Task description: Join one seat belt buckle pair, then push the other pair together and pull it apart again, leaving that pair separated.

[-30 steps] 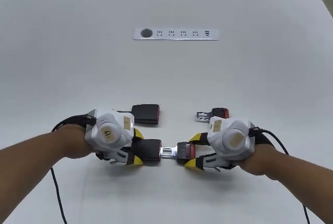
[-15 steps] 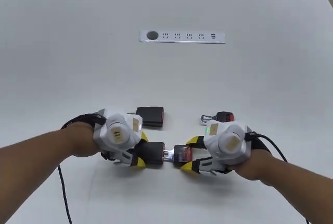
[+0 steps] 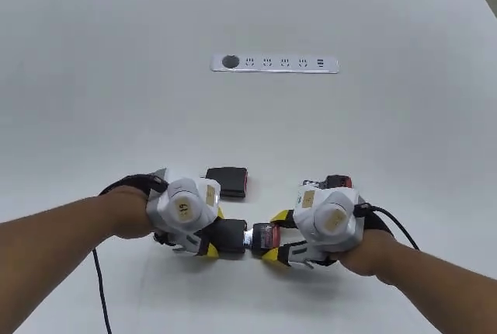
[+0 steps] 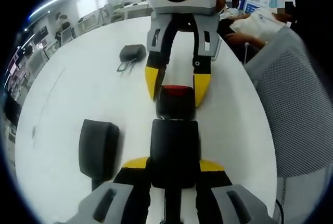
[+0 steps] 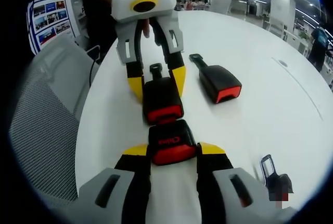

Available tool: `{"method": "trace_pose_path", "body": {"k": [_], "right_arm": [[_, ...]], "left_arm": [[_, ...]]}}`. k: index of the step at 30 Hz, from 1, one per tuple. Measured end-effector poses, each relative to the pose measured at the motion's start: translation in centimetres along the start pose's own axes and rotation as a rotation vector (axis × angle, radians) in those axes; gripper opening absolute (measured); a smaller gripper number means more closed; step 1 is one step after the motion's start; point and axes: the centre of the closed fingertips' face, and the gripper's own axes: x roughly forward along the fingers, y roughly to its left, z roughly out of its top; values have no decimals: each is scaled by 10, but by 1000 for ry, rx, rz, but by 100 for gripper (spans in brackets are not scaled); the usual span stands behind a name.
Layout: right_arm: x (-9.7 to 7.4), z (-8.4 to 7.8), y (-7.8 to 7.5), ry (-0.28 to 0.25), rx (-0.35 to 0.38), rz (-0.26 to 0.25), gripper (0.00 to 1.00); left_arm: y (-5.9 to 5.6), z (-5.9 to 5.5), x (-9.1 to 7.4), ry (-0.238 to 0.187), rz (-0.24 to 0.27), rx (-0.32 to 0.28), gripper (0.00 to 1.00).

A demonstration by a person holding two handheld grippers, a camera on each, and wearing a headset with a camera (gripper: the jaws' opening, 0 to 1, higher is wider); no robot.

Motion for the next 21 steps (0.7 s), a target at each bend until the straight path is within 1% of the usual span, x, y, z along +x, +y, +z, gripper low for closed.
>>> {"method": "trace_pose_path", "body": {"k": [2,7,11,12,13,16,21], "right_arm": [[0,1,1,1,0,1,33],[1,2,0,5,-6,7,32],[3,4,0,5,3,3,32],[1,-4,-1,39,7,-4,32],[2,-2,-1,21,19,-6,32],[4,-4,-1,24,17,-5,32],[7,0,-2,23,14,-6,32]], "left_arm": [[0,-1,0,-1,-7,10,33],[0,-1,0,13,-20,35,33],[-1,1,-1,9,-20,34,33],[-1,0,-2,11,-27,46,33],[-2,-2,-3,10,-23,32,33],[-2,0,-3,10,-23,34,33],[-3,0,-4,13,-21,34,33]]}}
